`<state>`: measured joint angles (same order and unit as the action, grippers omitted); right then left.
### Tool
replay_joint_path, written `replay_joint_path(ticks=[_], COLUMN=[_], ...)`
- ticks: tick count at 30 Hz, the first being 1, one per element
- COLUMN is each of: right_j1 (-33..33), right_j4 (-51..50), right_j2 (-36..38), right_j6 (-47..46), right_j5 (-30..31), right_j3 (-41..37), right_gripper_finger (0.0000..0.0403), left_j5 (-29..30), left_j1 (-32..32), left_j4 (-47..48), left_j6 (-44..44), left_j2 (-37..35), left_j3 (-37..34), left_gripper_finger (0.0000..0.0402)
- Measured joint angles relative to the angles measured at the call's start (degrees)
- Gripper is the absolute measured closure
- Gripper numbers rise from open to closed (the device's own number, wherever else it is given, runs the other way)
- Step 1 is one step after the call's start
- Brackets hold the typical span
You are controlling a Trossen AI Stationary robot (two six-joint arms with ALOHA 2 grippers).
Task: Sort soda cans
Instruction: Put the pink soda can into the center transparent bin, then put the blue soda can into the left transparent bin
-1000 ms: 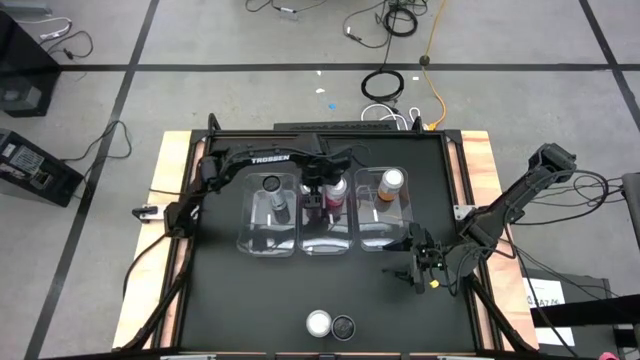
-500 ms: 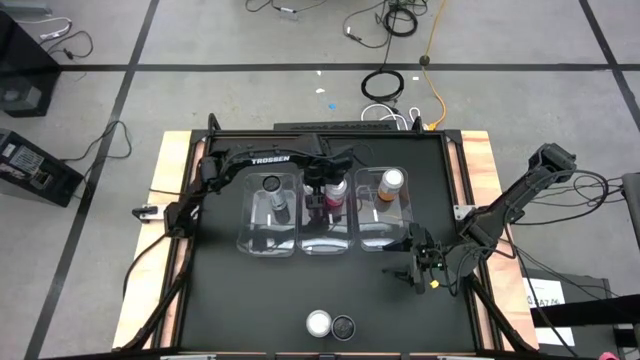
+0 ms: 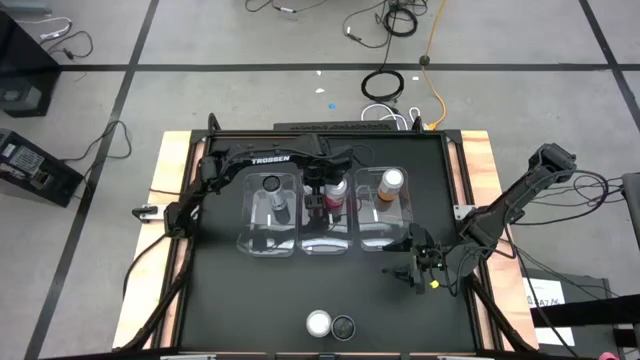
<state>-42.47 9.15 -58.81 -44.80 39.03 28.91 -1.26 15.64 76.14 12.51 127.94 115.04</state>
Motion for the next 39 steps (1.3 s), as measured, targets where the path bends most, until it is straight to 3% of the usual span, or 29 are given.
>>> replay_joint_path(ticks=[10,17,31,39], right_j1=[0.0,0.0,0.0,0.0], right_j4=[0.0,0.0,0.0,-0.1], right_j2=[0.0,0.0,0.0,0.0], right_j6=[0.0,0.4,1.5,2.0], right_j5=[-0.1,-0.1,-0.4,-0.4], right_j3=[0.0,0.0,0.0,0.0], right_gripper_finger=[0.0062,0.0062,0.0062,0.0062], left_j5=[0.0,1.3,1.3,0.2], left_j1=[0.0,0.0,-0.1,-1.9], left_j4=[1.3,4.5,13.8,13.9], left_j6=[0.1,-0.1,-7.3,-10.2], left_j2=[0.0,0.0,-0.1,-7.7], left_j3=[0.0,1.3,17.4,20.0], left_gripper_finger=[0.0005,0.0014,0.0015,0.0015])
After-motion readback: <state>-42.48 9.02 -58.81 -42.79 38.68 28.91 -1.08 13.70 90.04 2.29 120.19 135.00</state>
